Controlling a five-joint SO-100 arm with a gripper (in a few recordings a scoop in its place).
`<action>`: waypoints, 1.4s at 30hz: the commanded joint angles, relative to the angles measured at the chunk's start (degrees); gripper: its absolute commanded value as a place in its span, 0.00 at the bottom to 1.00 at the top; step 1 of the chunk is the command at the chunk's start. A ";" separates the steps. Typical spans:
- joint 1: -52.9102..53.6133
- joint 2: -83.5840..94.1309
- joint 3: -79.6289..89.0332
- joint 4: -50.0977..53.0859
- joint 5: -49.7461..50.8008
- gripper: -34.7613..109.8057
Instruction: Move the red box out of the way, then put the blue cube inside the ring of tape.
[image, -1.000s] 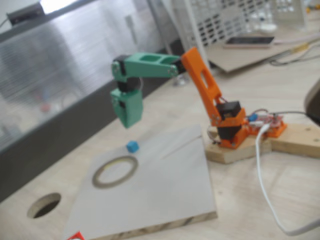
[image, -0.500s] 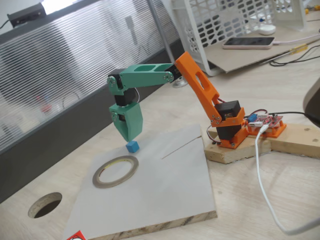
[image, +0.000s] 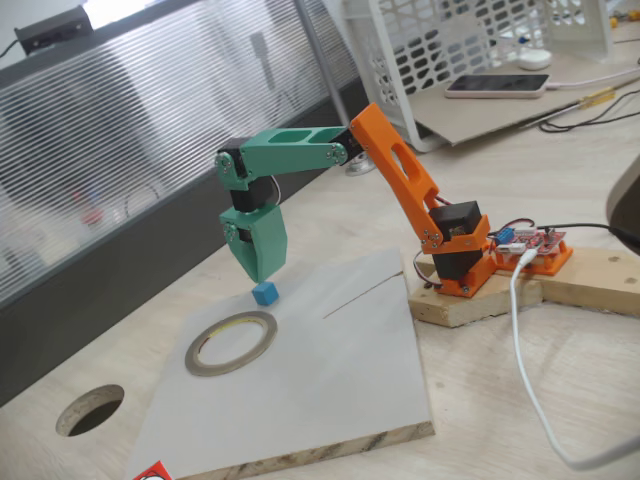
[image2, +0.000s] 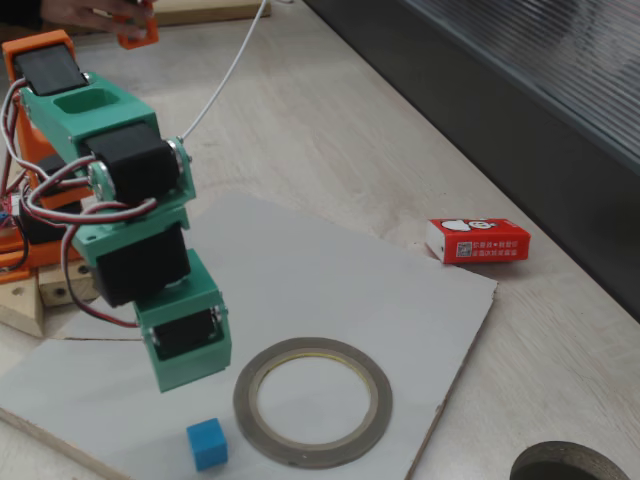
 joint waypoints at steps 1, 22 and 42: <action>0.09 1.23 -0.79 -0.09 0.70 0.24; 0.18 -10.81 -12.66 -8.26 0.79 0.24; -0.18 -9.84 -11.78 -7.73 1.05 0.24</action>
